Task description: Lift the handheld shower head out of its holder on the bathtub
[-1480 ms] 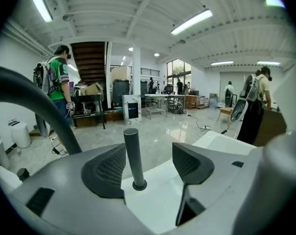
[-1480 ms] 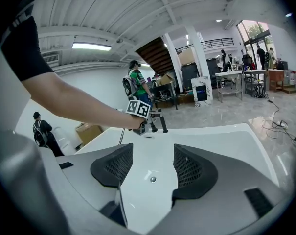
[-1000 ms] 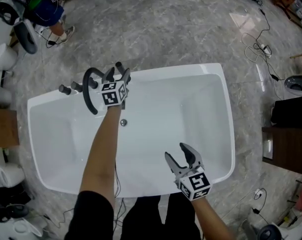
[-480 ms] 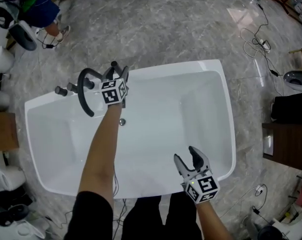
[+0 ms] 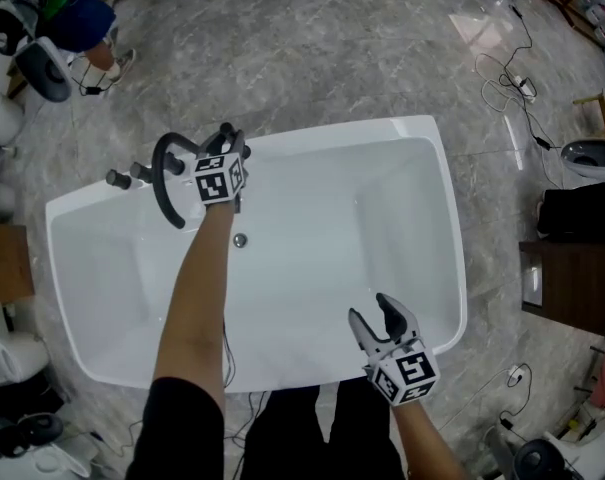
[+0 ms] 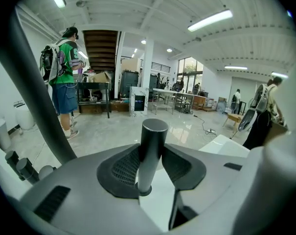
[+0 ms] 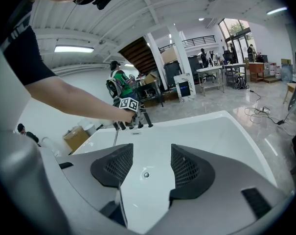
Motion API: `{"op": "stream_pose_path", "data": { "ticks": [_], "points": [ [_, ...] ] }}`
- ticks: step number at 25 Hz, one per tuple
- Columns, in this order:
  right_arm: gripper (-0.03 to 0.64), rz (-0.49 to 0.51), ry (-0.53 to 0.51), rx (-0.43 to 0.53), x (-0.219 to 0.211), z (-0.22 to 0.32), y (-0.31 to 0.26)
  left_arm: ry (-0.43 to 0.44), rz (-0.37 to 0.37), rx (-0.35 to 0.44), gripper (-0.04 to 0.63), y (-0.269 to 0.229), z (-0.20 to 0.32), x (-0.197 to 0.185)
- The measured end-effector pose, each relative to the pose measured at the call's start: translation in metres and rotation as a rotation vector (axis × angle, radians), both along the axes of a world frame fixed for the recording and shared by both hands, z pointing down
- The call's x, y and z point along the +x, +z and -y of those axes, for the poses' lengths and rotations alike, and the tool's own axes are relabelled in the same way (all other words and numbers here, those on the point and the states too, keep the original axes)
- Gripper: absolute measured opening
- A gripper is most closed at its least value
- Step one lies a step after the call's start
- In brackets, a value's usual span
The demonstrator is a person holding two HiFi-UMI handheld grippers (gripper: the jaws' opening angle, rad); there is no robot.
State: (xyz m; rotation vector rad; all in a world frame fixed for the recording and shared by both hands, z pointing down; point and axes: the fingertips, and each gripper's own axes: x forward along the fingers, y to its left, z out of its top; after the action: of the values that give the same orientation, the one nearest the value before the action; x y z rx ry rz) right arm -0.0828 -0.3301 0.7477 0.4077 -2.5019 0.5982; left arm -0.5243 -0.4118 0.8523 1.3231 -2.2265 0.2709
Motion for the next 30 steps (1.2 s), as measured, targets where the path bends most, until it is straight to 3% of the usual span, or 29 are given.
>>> {"op": "stream_pose_path", "data": {
  "ticks": [5,16,22,26,30],
  "points": [
    [0.227,-0.004,0.053,0.068,-0.003,0.008,-0.017,0.016,0.008,-0.009,0.130,-0.011,-0.010,0.003],
    [0.227,0.033,0.050,0.072,-0.017,-0.006,-0.069,0.040,0.032,0.004,0.129,-0.078,-0.027,0.012],
    [0.227,0.069,0.074,0.099,-0.011,0.000,-0.115,0.034,0.070,0.057,0.129,-0.148,-0.032,0.015],
    [0.219,0.084,0.019,0.106,-0.020,-0.018,-0.137,0.047,0.103,0.074,0.129,-0.200,-0.034,0.003],
    [0.195,0.065,-0.035,0.081,0.000,-0.048,-0.151,0.038,0.094,0.093,0.129,-0.240,-0.048,0.018]
  ]
}}
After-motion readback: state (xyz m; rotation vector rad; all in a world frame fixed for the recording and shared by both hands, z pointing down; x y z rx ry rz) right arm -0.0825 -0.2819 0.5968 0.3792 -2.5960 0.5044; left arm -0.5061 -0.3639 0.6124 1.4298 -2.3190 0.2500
